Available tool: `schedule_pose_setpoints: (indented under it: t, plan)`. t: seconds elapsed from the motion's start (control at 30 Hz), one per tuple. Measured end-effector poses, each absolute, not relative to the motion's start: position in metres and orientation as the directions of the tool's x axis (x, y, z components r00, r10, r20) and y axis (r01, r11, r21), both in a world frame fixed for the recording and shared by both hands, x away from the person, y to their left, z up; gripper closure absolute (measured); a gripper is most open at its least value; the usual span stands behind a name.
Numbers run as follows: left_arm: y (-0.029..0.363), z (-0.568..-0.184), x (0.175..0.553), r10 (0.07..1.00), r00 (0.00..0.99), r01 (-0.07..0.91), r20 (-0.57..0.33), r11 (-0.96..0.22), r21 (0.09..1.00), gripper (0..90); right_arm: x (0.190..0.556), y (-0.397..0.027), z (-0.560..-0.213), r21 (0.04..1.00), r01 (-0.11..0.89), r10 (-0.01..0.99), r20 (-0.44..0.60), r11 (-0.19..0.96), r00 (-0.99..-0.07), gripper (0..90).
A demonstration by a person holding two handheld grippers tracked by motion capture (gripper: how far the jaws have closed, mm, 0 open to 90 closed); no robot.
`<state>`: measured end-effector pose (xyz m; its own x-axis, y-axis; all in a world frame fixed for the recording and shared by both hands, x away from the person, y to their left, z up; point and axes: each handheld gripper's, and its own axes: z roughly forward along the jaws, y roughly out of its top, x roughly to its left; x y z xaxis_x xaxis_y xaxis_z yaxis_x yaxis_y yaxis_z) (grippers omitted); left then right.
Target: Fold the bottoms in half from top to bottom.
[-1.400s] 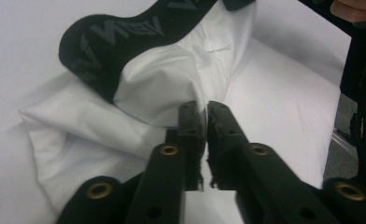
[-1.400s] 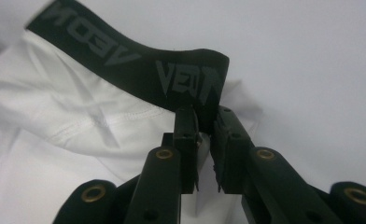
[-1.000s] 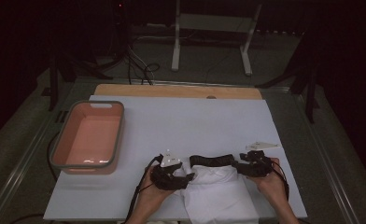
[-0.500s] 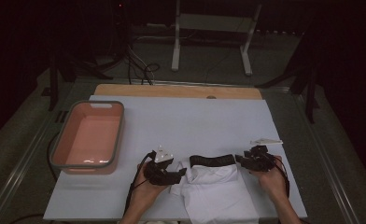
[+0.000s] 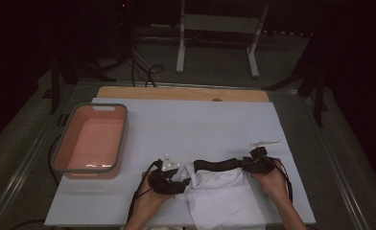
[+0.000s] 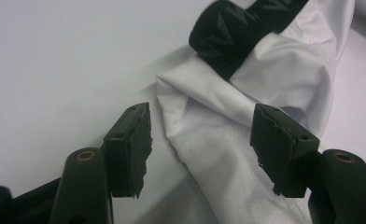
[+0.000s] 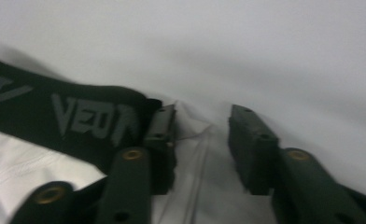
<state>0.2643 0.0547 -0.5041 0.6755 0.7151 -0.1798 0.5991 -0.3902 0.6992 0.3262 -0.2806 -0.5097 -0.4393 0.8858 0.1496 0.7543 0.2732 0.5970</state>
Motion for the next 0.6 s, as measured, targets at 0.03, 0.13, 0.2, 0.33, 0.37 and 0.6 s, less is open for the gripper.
schedule_pose_setpoints:
  t: [0.03,0.13,0.2,0.33,0.37,0.6]
  plan:
    - [0.0542,-0.5053,0.2638,0.714,0.676,0.600,-0.180,-0.392,0.698,40.7,0.3253,-0.2796,-0.5095,0.595,0.753,0.882,0.148,0.283,-0.448,69.6]
    - [0.0528,-0.5080,0.2633,0.713,0.678,0.605,-0.179,-0.404,0.686,42.9,0.3236,-0.2768,-0.5090,0.584,0.752,0.868,0.154,0.305,-0.472,81.3]
    - [0.0517,-0.5098,0.2626,0.710,0.681,0.608,-0.179,-0.411,0.679,43.7,0.3224,-0.2754,-0.5088,0.584,0.747,0.860,0.154,0.318,-0.487,86.3]
    - [0.0488,-0.5126,0.2604,0.708,0.686,0.611,-0.170,-0.434,0.662,47.7,0.3196,-0.2727,-0.5078,0.603,0.716,0.856,0.100,0.353,-0.507,88.1]
    - [0.0481,-0.5133,0.2600,0.705,0.687,0.615,-0.174,-0.438,0.655,49.8,0.3191,-0.2729,-0.5073,0.609,0.709,0.856,0.093,0.356,-0.509,88.2]
    - [0.0447,-0.5132,0.2589,0.676,0.718,0.601,-0.162,-0.487,0.634,84.7,0.3172,-0.2722,-0.5025,0.640,0.683,0.864,0.059,0.352,-0.500,88.4]
